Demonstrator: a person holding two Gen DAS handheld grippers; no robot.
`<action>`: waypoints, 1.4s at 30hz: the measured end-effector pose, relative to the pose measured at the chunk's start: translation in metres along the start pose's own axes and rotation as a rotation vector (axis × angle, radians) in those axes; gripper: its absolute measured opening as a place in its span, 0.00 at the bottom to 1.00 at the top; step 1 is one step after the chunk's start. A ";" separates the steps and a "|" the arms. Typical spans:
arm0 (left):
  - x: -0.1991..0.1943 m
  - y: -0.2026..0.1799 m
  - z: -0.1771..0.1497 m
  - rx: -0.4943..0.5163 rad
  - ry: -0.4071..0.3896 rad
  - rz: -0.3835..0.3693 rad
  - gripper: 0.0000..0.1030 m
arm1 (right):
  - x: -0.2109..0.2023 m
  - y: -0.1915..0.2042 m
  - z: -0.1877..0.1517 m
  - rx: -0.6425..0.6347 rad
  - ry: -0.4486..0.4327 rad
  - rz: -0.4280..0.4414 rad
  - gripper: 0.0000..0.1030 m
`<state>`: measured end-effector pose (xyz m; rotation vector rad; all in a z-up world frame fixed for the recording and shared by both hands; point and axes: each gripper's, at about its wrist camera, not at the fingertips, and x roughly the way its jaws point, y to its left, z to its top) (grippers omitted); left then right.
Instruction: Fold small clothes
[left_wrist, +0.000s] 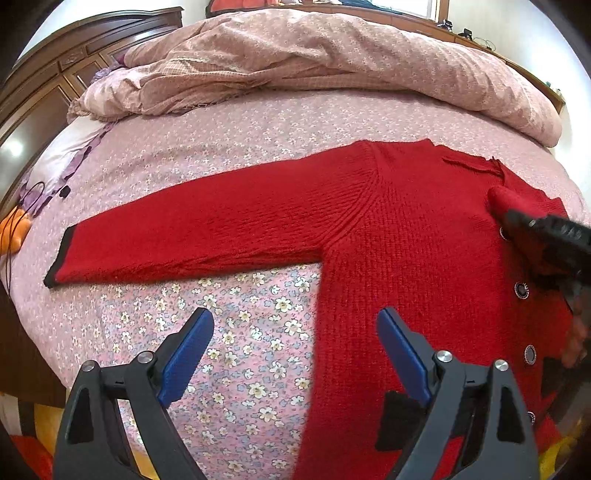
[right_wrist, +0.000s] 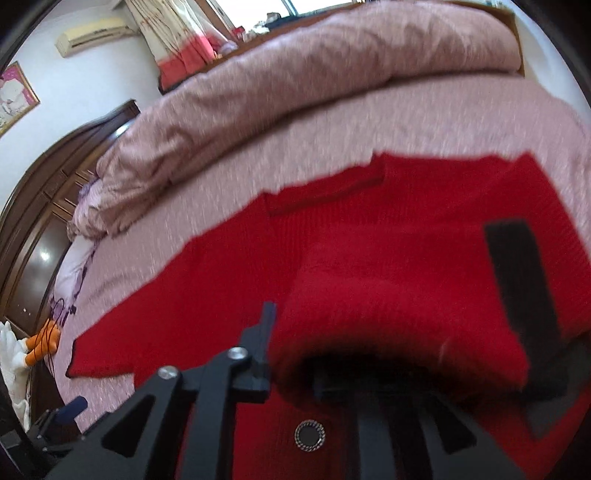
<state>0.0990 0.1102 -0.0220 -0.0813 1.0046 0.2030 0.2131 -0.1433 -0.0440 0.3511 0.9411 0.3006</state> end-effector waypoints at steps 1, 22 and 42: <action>0.000 0.000 0.000 0.000 -0.001 0.001 0.83 | 0.005 -0.002 -0.002 0.017 0.020 0.001 0.23; -0.031 -0.058 0.009 0.075 -0.050 -0.063 0.83 | -0.085 -0.041 -0.039 0.048 0.081 -0.008 0.56; -0.027 -0.199 0.019 0.336 -0.109 -0.127 0.83 | -0.143 -0.138 -0.072 0.120 0.022 -0.187 0.56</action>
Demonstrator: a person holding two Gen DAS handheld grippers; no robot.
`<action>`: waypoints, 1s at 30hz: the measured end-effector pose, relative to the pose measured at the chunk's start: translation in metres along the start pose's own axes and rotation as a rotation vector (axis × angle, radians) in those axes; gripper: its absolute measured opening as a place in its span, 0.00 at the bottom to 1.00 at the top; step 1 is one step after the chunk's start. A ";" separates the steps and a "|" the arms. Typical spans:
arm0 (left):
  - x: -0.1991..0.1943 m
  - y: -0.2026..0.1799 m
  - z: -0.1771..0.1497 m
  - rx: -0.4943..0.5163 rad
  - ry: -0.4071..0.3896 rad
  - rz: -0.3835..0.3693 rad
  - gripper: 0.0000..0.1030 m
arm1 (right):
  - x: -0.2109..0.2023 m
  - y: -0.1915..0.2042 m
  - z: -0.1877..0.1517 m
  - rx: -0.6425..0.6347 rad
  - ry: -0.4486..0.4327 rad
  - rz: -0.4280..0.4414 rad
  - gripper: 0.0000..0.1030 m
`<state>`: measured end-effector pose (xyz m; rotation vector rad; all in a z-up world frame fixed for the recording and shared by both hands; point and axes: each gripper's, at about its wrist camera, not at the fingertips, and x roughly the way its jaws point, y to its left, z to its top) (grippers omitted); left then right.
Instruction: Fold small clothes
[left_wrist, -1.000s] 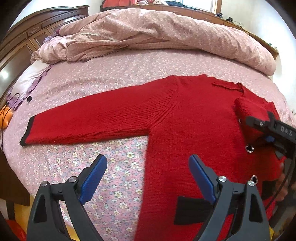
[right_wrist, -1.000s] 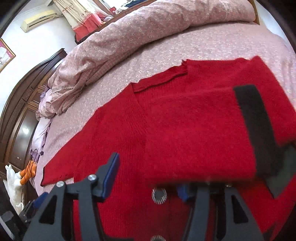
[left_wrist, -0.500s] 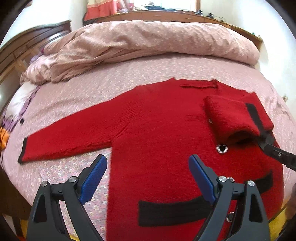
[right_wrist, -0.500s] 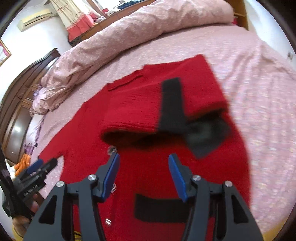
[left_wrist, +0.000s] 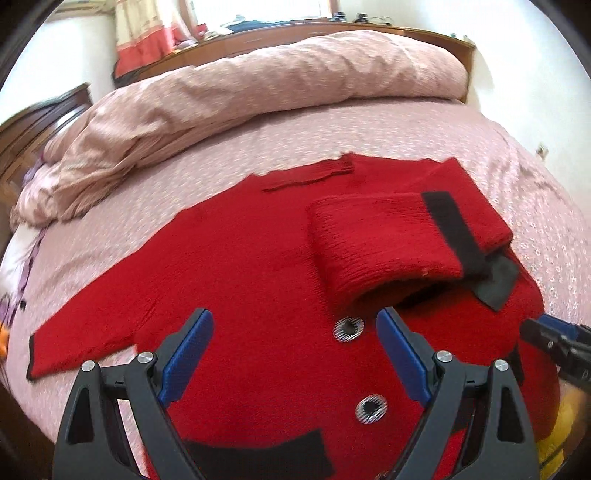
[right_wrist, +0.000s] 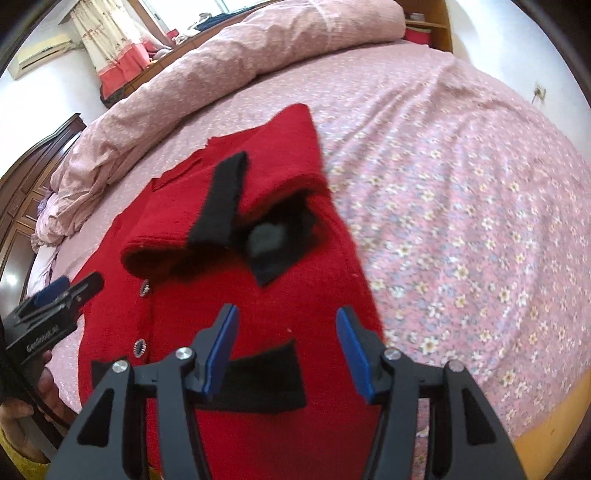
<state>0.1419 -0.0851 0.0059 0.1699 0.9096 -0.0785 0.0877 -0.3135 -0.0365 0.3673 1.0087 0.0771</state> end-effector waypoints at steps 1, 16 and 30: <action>0.002 -0.005 0.001 0.013 -0.004 -0.002 0.83 | 0.000 -0.002 -0.001 0.001 0.000 -0.001 0.56; 0.049 -0.059 0.024 0.158 -0.039 0.010 0.45 | 0.010 -0.010 -0.010 -0.026 -0.014 0.004 0.56; 0.028 0.023 0.032 -0.223 -0.071 -0.115 0.04 | 0.013 -0.007 -0.011 -0.040 -0.024 -0.010 0.57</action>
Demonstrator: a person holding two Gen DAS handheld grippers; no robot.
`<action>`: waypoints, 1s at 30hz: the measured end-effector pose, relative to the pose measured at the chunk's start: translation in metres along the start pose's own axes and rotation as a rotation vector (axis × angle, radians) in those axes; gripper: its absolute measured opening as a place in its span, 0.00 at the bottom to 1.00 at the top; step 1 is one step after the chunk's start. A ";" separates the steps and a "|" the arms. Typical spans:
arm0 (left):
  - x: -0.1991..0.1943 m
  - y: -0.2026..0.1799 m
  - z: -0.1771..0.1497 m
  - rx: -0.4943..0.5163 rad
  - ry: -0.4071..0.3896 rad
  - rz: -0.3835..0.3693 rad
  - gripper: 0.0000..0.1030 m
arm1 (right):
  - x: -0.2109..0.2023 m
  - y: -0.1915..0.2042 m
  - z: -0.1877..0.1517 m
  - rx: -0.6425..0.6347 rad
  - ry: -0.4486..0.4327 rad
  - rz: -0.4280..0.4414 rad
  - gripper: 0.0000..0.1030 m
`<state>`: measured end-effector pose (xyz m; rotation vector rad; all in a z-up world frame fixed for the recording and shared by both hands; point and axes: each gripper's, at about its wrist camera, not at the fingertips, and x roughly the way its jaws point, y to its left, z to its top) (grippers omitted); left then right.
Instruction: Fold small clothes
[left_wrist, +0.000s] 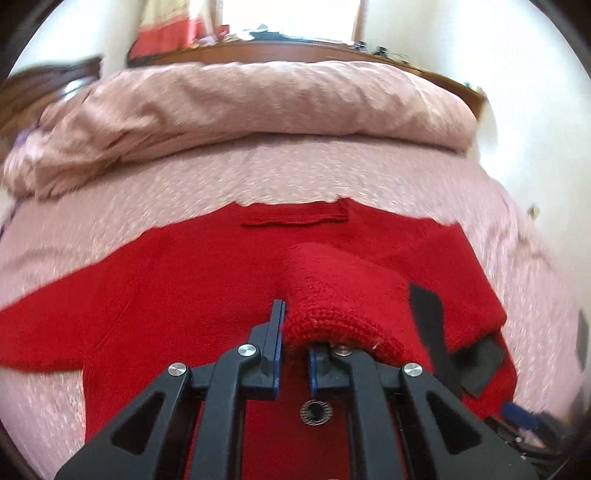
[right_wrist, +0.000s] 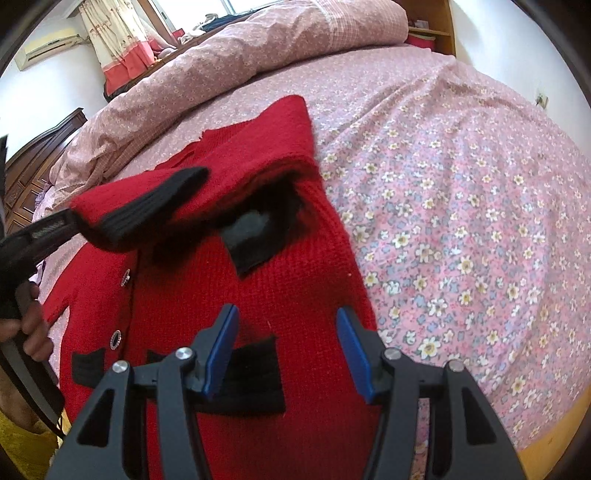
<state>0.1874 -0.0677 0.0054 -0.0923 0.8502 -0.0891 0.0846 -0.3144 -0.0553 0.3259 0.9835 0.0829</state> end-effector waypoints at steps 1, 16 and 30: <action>0.001 0.009 0.000 -0.034 0.023 -0.009 0.04 | 0.000 0.000 0.001 -0.001 0.000 -0.002 0.57; -0.006 0.078 -0.020 -0.340 0.131 -0.148 0.10 | -0.001 0.009 0.008 -0.022 0.006 -0.014 0.57; -0.013 0.120 -0.033 -0.497 0.126 -0.160 0.10 | 0.028 0.035 0.071 -0.057 -0.047 -0.005 0.57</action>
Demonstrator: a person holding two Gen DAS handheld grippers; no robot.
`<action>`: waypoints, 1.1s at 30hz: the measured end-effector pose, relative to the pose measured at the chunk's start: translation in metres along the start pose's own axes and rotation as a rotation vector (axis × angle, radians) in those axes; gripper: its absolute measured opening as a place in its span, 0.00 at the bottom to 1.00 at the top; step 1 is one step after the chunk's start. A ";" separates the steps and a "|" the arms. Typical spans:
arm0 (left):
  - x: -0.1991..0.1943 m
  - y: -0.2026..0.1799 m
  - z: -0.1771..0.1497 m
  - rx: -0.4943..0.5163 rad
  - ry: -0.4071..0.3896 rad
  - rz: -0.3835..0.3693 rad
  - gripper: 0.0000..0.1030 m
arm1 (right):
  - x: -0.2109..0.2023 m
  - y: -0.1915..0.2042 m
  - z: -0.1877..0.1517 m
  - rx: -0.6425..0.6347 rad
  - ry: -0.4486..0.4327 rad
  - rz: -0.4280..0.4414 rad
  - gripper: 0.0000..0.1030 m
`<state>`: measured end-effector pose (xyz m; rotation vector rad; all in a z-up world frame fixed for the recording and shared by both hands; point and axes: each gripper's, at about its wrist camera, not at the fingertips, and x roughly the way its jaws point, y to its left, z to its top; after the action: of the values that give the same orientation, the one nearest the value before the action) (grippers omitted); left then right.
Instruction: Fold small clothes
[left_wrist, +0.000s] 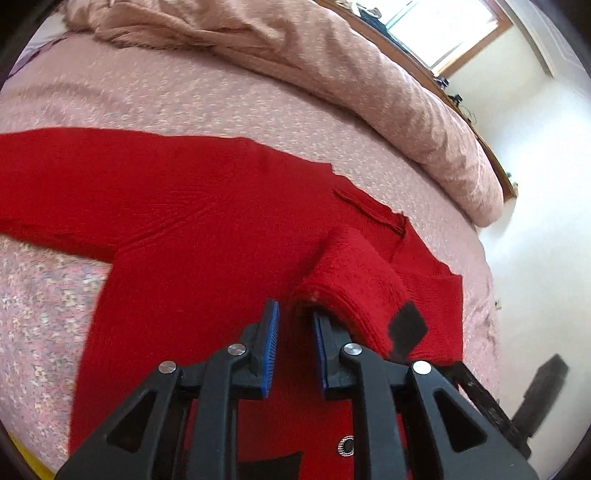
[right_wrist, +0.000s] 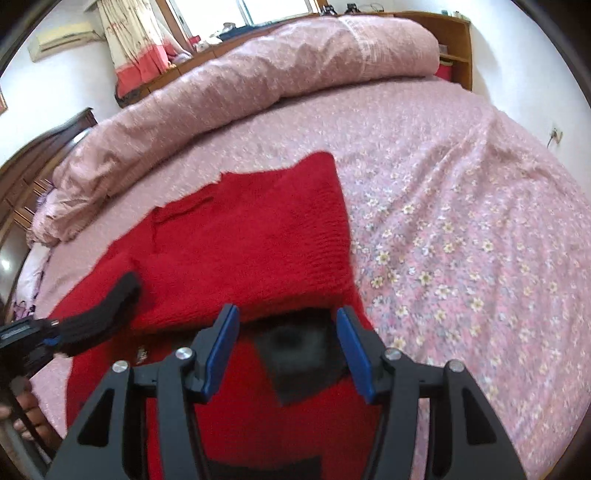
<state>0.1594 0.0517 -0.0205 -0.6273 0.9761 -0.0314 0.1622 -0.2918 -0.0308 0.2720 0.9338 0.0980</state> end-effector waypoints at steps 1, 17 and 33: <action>-0.004 0.004 0.001 0.002 -0.018 0.025 0.10 | 0.005 -0.002 0.000 0.006 0.009 -0.004 0.57; -0.034 0.001 -0.013 0.246 -0.047 0.191 0.10 | -0.011 -0.004 -0.012 0.001 0.004 -0.015 0.56; 0.031 -0.089 -0.086 0.560 0.164 0.178 0.24 | -0.042 -0.014 -0.044 -0.011 0.002 -0.036 0.56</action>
<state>0.1317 -0.0724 -0.0331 -0.0223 1.1168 -0.1944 0.1009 -0.3055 -0.0266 0.2449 0.9390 0.0698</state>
